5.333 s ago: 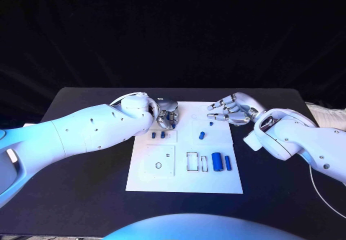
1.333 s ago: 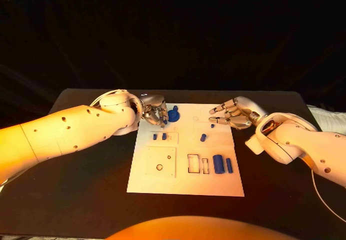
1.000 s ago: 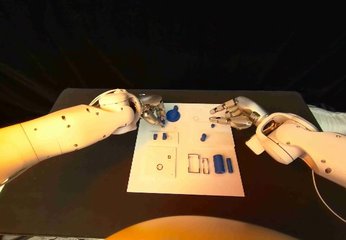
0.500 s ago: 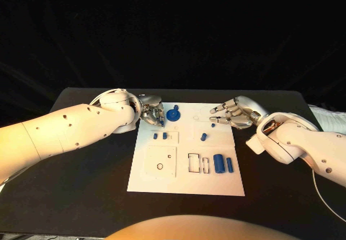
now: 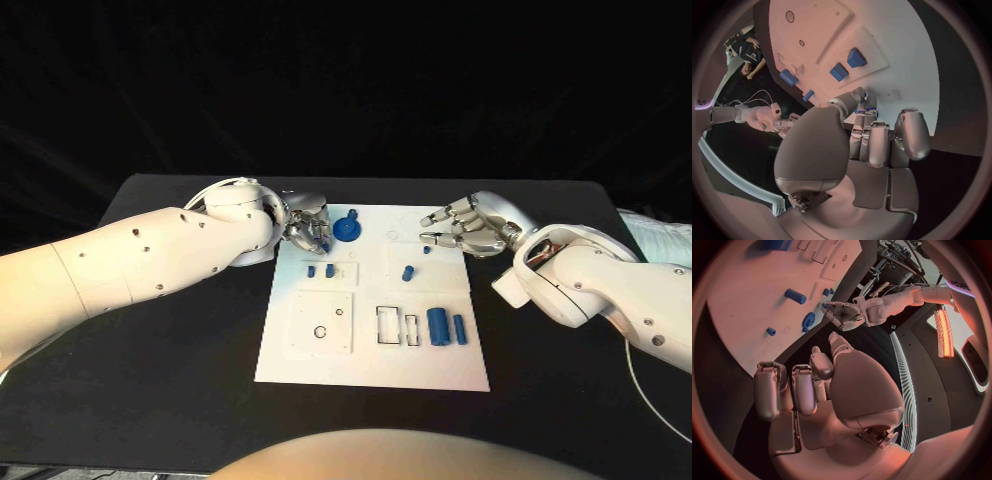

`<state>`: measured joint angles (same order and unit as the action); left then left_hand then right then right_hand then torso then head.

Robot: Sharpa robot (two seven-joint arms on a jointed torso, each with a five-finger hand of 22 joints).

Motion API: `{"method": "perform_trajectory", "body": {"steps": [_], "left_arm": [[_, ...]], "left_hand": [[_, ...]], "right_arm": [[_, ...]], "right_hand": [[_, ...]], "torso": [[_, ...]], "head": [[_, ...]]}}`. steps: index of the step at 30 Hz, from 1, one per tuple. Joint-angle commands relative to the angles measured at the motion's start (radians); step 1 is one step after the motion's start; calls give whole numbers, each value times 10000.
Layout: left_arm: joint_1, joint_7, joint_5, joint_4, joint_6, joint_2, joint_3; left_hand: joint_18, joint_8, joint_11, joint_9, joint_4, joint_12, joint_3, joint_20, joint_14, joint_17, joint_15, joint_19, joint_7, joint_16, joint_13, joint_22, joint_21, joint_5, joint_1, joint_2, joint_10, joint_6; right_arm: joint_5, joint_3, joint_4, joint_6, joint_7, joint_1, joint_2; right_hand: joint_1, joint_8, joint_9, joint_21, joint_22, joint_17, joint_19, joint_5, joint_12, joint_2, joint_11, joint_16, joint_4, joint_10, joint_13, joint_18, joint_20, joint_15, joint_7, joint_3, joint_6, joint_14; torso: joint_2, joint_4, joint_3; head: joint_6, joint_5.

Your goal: Assemble the parts on the task board

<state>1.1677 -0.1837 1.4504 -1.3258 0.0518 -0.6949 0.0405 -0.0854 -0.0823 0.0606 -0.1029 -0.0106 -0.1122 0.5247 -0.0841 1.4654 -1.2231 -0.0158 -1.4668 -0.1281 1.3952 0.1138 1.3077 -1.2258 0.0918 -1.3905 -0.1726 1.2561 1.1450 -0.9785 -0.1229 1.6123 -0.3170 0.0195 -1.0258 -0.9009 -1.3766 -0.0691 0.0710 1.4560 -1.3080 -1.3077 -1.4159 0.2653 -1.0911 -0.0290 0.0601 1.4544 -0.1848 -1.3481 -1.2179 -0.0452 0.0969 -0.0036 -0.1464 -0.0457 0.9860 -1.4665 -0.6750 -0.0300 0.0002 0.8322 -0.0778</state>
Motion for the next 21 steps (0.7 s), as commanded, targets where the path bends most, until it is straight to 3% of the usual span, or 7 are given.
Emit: {"method": "perform_trajectory", "body": {"steps": [1,21], "left_arm": [[-2,-35,89,11,269,33,-4],[-19,-17,184,82,297,65,-11]], "left_hand": [[151,-59,-31,-8,-42,18,-20,29,406,6,-60,-77,12,48,12,1066,-22,-38,80,-18,65,46],[147,-59,-40,-8,-24,21,-14,32,408,-12,-65,-72,18,58,18,1058,0,-36,63,-13,91,64]], "right_arm": [[-31,1,21,126,-87,8,4],[-31,1,21,125,-97,8,9]], "right_hand": [[-4,-5,-1,-68,-576,-878,47,7,-17,74,-14,-15,11,-11,4,-66,20,-95,-15,23,60,-659],[-4,-5,-1,-68,-576,-878,47,7,-17,74,-14,-15,11,-11,4,-66,20,-95,-15,23,60,-659]], "torso": [[-2,-3,-1],[-3,-4,-3]], "head": [[4,10],[36,10]]}}
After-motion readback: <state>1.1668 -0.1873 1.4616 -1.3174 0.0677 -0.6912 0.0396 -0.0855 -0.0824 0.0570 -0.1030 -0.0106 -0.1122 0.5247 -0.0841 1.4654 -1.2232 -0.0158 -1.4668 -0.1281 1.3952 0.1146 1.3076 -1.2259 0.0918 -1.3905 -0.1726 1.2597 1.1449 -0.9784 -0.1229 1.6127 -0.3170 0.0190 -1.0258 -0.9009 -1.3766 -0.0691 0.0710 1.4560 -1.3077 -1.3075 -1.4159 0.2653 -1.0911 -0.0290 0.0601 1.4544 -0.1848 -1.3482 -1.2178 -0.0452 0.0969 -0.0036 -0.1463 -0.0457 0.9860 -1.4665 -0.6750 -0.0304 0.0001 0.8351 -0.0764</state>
